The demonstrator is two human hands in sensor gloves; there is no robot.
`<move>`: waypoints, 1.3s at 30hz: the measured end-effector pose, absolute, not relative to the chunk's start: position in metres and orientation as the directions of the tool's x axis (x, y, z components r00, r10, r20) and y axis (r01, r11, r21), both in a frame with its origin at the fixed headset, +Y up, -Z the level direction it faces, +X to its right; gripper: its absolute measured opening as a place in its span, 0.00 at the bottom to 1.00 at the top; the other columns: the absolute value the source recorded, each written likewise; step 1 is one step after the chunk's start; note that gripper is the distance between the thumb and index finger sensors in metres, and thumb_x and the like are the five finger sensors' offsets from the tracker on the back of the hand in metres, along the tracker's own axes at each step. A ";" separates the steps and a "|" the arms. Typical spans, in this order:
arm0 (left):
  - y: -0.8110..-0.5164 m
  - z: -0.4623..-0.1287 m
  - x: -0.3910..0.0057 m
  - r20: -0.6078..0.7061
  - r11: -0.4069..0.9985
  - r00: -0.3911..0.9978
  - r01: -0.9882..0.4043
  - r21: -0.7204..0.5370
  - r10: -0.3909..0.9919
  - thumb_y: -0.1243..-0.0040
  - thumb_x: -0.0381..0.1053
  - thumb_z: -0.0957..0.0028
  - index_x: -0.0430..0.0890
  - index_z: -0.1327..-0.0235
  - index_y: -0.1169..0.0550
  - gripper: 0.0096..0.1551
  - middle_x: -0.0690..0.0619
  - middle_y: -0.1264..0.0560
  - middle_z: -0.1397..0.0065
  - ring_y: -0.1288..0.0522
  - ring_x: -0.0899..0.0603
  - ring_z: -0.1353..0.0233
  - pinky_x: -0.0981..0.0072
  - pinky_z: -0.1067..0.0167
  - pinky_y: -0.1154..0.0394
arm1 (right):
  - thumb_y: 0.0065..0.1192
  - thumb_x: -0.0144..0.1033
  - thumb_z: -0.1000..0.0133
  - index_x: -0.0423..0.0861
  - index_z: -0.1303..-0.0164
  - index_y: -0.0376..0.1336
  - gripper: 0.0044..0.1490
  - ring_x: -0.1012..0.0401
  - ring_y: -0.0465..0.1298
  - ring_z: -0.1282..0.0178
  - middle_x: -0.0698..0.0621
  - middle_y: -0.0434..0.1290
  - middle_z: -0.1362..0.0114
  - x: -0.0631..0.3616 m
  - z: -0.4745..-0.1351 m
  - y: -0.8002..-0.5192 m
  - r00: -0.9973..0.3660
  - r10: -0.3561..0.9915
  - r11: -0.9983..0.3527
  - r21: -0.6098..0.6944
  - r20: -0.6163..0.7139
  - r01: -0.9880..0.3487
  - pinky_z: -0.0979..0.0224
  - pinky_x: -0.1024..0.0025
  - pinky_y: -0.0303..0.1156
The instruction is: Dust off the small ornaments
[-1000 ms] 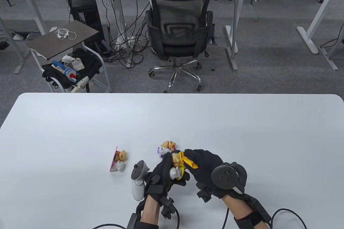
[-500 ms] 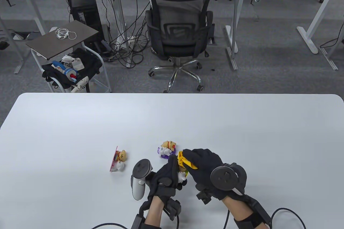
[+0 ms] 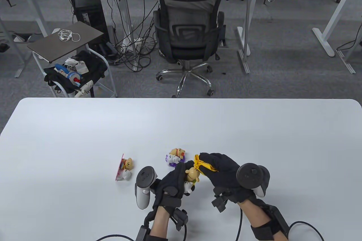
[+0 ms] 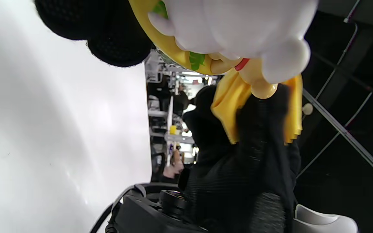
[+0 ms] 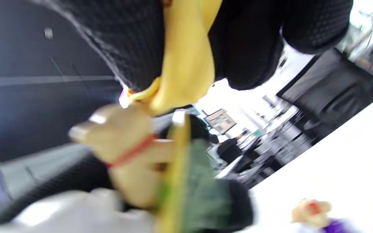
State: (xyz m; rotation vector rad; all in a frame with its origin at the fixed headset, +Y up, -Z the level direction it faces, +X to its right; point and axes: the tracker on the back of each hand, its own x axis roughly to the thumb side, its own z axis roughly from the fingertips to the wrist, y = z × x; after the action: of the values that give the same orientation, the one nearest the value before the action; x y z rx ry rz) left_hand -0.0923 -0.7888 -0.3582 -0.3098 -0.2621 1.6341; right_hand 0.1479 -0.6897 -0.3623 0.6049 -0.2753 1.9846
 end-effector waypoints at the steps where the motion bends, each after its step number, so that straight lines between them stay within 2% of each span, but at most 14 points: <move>1: -0.790 -0.358 -0.092 -0.035 -0.101 -0.094 -0.930 -0.354 0.995 0.67 0.74 0.40 0.60 0.25 0.30 0.37 0.39 0.31 0.24 0.22 0.38 0.44 0.51 0.49 0.23 | 0.74 0.43 0.47 0.48 0.35 0.72 0.30 0.49 0.79 0.43 0.44 0.77 0.40 0.144 -0.361 -0.691 -0.355 0.785 -0.460 0.095 0.508 -0.883 0.38 0.46 0.74; 5: -0.789 -0.355 -0.091 -0.057 -0.202 -0.195 -0.909 -0.364 0.979 0.67 0.77 0.41 0.57 0.23 0.31 0.40 0.38 0.31 0.24 0.21 0.38 0.44 0.51 0.50 0.23 | 0.71 0.46 0.46 0.50 0.34 0.70 0.30 0.51 0.79 0.42 0.47 0.76 0.40 0.147 -0.360 -0.692 -0.501 0.690 -0.578 -0.018 0.522 -0.816 0.37 0.48 0.74; 7: -0.791 -0.356 -0.090 -0.065 -0.240 -0.233 -0.900 -0.364 0.970 0.71 0.80 0.43 0.57 0.21 0.35 0.44 0.40 0.33 0.23 0.21 0.40 0.43 0.54 0.49 0.22 | 0.74 0.44 0.48 0.47 0.36 0.72 0.30 0.50 0.80 0.45 0.45 0.78 0.41 0.146 -0.357 -0.689 -0.465 0.716 -0.520 -0.047 0.521 -0.853 0.39 0.47 0.74; 11: -0.800 -0.355 -0.087 -0.122 -0.456 -0.442 -0.824 -0.336 0.888 0.76 0.84 0.49 0.56 0.19 0.46 0.50 0.40 0.40 0.20 0.23 0.41 0.38 0.55 0.44 0.22 | 0.77 0.45 0.50 0.46 0.38 0.73 0.31 0.50 0.81 0.47 0.45 0.80 0.44 0.129 -0.344 -0.684 -0.411 0.708 -0.517 0.024 0.574 -0.856 0.41 0.49 0.76; 13: -0.800 -0.353 -0.085 -0.134 -0.504 -0.490 -0.794 -0.340 0.861 0.77 0.84 0.50 0.55 0.19 0.46 0.51 0.41 0.37 0.21 0.20 0.41 0.37 0.57 0.44 0.19 | 0.77 0.46 0.50 0.47 0.39 0.73 0.31 0.50 0.81 0.47 0.46 0.79 0.44 0.113 -0.337 -0.689 -0.468 0.648 -0.608 0.038 0.601 -0.793 0.41 0.48 0.76; 14: -0.801 -0.351 -0.088 -0.125 -0.500 -0.487 -0.809 -0.310 0.864 0.78 0.83 0.50 0.55 0.20 0.46 0.50 0.41 0.37 0.22 0.20 0.40 0.38 0.56 0.44 0.19 | 0.75 0.47 0.50 0.48 0.38 0.72 0.30 0.52 0.81 0.47 0.47 0.79 0.44 0.114 -0.335 -0.690 -0.484 0.631 -0.612 0.005 0.606 -0.791 0.41 0.50 0.77; 17: -0.802 -0.350 -0.099 -0.114 -0.467 -0.453 -0.854 -0.228 0.884 0.77 0.82 0.48 0.56 0.20 0.44 0.48 0.42 0.35 0.22 0.19 0.41 0.37 0.57 0.44 0.18 | 0.79 0.45 0.50 0.47 0.40 0.74 0.29 0.51 0.80 0.49 0.45 0.79 0.46 0.112 -0.340 -0.685 -0.543 0.598 -0.727 0.114 0.590 -0.677 0.41 0.47 0.75; 19: -0.800 -0.352 -0.099 -0.110 -0.516 -0.505 -0.819 -0.250 0.856 0.77 0.82 0.48 0.56 0.20 0.46 0.48 0.42 0.36 0.21 0.21 0.41 0.36 0.57 0.42 0.19 | 0.79 0.45 0.51 0.47 0.41 0.75 0.29 0.51 0.81 0.50 0.46 0.80 0.46 0.114 -0.339 -0.686 -0.531 0.592 -0.691 0.041 0.606 -0.722 0.42 0.48 0.76; 22: -0.800 -0.352 -0.092 -0.141 -0.473 -0.451 -0.831 -0.293 0.881 0.76 0.81 0.47 0.54 0.20 0.45 0.48 0.40 0.35 0.22 0.21 0.39 0.36 0.55 0.43 0.20 | 0.74 0.44 0.48 0.46 0.37 0.72 0.30 0.50 0.80 0.47 0.45 0.79 0.43 0.112 -0.336 -0.686 -0.464 0.648 -0.590 0.013 0.605 -0.808 0.41 0.48 0.75; 24: -0.800 -0.352 -0.088 -0.149 -0.476 -0.452 -0.827 -0.299 0.880 0.75 0.81 0.47 0.55 0.20 0.45 0.48 0.41 0.33 0.22 0.20 0.39 0.35 0.56 0.43 0.18 | 0.71 0.44 0.47 0.47 0.35 0.70 0.30 0.51 0.79 0.47 0.46 0.77 0.42 0.113 -0.334 -0.689 -0.494 0.612 -0.614 -0.021 0.617 -0.789 0.40 0.48 0.75; 28: -0.803 -0.351 -0.097 -0.158 -0.461 -0.434 -0.854 -0.241 0.887 0.72 0.82 0.45 0.55 0.20 0.44 0.47 0.41 0.33 0.22 0.20 0.39 0.33 0.57 0.44 0.17 | 0.76 0.44 0.49 0.48 0.37 0.73 0.30 0.52 0.80 0.50 0.45 0.79 0.44 0.112 -0.338 -0.693 -0.517 0.593 -0.683 0.047 0.617 -0.729 0.42 0.48 0.75; 31: -0.806 -0.352 -0.095 -0.193 -0.526 -0.491 -0.815 -0.243 0.850 0.73 0.83 0.46 0.53 0.20 0.53 0.49 0.42 0.38 0.21 0.21 0.39 0.31 0.58 0.42 0.17 | 0.77 0.44 0.50 0.47 0.38 0.73 0.30 0.52 0.80 0.50 0.46 0.79 0.44 0.110 -0.334 -0.692 -0.525 0.557 -0.686 0.001 0.643 -0.727 0.42 0.49 0.75; 34: -0.808 -0.351 -0.090 -0.217 -0.526 -0.483 -0.814 -0.246 0.848 0.73 0.81 0.46 0.52 0.23 0.62 0.50 0.41 0.44 0.20 0.26 0.40 0.26 0.60 0.37 0.19 | 0.76 0.45 0.50 0.47 0.38 0.72 0.31 0.52 0.80 0.49 0.46 0.79 0.44 0.102 -0.327 -0.691 -0.453 0.608 -0.606 0.012 0.652 -0.795 0.41 0.48 0.76; 39: -0.805 -0.351 -0.092 -0.198 -0.489 -0.450 -0.838 -0.242 0.871 0.73 0.80 0.45 0.54 0.23 0.61 0.47 0.40 0.45 0.20 0.25 0.39 0.27 0.60 0.36 0.19 | 0.77 0.45 0.50 0.46 0.39 0.71 0.31 0.51 0.80 0.49 0.46 0.78 0.45 0.104 -0.331 -0.696 -0.576 0.568 -0.691 -0.039 0.588 -0.722 0.41 0.47 0.75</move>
State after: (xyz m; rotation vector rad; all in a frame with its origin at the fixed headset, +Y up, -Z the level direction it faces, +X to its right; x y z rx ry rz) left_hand -0.0923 -0.8050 -0.3509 -0.3586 -0.1314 2.0528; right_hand 0.1037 -0.6964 -0.3308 0.7122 -0.3562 2.2521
